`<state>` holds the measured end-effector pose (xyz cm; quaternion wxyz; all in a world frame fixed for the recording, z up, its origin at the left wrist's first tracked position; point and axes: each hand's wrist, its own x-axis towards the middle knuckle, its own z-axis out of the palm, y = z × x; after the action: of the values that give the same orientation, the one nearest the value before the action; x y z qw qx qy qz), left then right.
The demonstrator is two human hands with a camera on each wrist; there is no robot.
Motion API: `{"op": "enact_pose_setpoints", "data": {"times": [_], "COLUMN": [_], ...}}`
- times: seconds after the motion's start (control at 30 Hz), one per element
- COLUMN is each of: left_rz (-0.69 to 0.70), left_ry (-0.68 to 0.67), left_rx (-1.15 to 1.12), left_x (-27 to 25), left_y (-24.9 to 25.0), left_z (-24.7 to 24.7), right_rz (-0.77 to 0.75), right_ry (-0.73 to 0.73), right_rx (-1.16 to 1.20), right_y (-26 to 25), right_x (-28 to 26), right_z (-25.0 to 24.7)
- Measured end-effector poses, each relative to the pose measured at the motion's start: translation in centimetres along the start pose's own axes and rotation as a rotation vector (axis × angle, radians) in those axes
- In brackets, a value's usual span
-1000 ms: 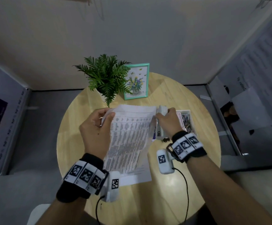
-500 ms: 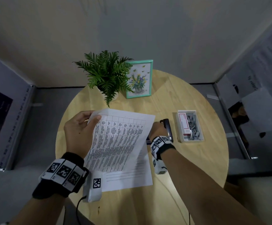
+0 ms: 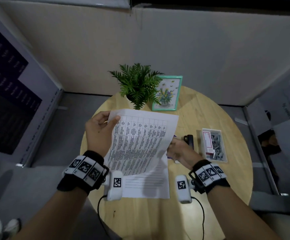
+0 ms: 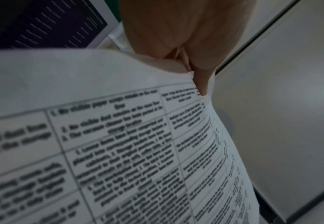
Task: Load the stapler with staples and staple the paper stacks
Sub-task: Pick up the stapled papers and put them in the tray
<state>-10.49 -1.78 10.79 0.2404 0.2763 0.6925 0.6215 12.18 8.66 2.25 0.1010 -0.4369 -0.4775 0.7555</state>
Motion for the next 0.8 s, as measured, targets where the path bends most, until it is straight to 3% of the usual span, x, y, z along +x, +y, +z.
{"op": "enact_pose_setpoints", "data": {"times": [0.13, 0.23, 0.4, 0.5, 0.67, 0.8], "left_rz": [-0.058, -0.169, -0.378, -0.345, -0.413, -0.505], "left_ry": [0.124, 0.137, -0.173, -0.184, 0.046, 0.049], "left_rx": [-0.046, -0.003, 0.271, 0.398, 0.731, 0.914], "left_x": [0.3, -0.3, -3.8, -5.1, -3.5, -1.2], "left_y": [-0.1, -0.7, -3.6, -5.7, -10.1, -12.4], "left_z": [-1.8, -4.0, -10.0, -14.7, -23.8, -30.4], "right_rz": [-0.07, -0.14, -0.203, -0.203, -0.145, -0.122], "right_ry": [0.089, 0.145, 0.177, 0.178, -0.003, -0.089], "right_rx": [-0.086, -0.082, -0.141, -0.193, -0.281, -0.366], "right_y": [-0.7, -0.8, 0.4, 1.4, 5.1, 9.7], "right_x": [-0.6, -0.3, 1.0, 1.7, 3.2, 5.3], "right_z": [2.1, 3.9, 9.3, 14.8, 27.0, 36.9]}}
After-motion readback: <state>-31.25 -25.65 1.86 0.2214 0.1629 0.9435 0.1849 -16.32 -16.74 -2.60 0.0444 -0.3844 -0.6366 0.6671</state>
